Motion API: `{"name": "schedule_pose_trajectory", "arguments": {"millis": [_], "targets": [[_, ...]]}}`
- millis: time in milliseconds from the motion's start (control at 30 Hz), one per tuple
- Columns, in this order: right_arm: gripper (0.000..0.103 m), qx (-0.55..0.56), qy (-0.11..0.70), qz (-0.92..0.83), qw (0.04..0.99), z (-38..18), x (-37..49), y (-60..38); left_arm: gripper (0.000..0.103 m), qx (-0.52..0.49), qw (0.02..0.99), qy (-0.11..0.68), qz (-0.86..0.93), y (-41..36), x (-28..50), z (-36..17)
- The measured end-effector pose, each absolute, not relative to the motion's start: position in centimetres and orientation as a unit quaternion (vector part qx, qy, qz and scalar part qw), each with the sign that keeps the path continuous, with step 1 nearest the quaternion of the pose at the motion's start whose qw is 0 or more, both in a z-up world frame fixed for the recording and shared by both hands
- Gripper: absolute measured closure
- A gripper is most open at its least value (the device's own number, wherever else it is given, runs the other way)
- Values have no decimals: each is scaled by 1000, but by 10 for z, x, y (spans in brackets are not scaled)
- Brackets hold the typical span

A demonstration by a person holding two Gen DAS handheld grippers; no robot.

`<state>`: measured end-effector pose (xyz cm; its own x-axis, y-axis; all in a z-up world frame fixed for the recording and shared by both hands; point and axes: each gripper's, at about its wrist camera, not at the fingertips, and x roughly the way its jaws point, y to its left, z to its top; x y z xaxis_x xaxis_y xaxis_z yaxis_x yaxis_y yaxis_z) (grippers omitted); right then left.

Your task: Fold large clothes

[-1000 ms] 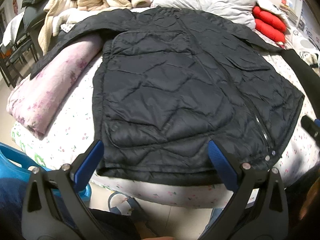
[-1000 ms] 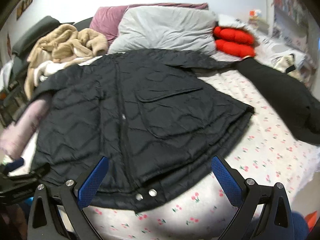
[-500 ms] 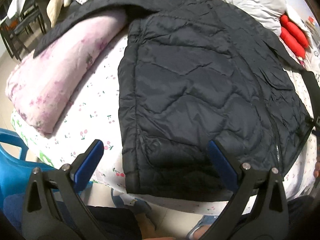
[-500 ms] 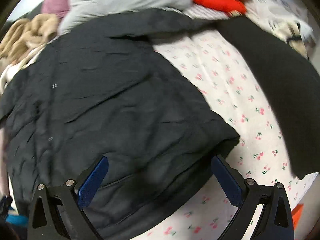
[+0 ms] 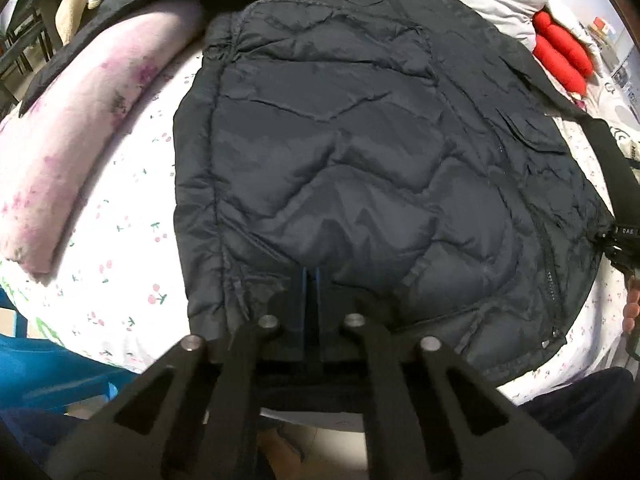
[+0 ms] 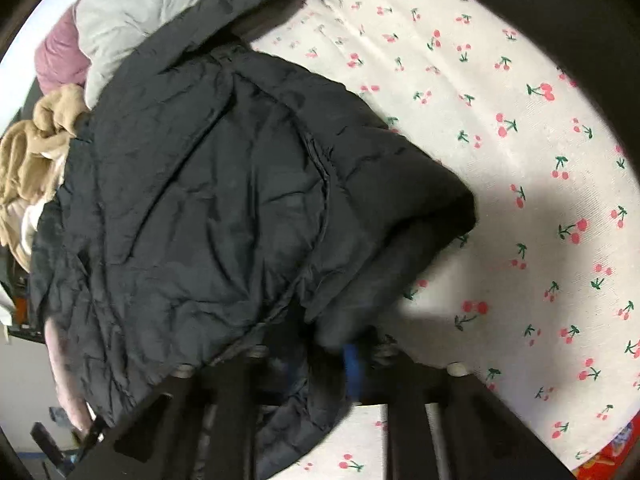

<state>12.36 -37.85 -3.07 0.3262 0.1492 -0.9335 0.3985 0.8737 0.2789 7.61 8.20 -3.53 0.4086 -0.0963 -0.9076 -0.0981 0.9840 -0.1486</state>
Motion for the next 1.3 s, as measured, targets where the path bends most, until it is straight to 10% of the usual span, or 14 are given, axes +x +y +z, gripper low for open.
{"name": "schedule_pose_trajectory", "arguments": {"millis": [367,467,500,533,967,1300], "targets": [[93,92,535,-152,826,5,117,-353,100,-88,849,520,12,94,55,-16],[55,37,487,-212,847,29,111,-343,75,-108,858,501,25,105,57,7],[21,23,458,-233,857,40,108,-339,65,-112,863,492,32,109,58,17],[8,16,436,-239,867,48,103,-333,63,-111,868,482,39,108,61,26],[8,14,386,-182,904,70,144,-285,19,-150,892,424,51,71,179,108],[8,0,415,-206,886,46,212,-316,18,-154,857,487,65,74,254,21]]}}
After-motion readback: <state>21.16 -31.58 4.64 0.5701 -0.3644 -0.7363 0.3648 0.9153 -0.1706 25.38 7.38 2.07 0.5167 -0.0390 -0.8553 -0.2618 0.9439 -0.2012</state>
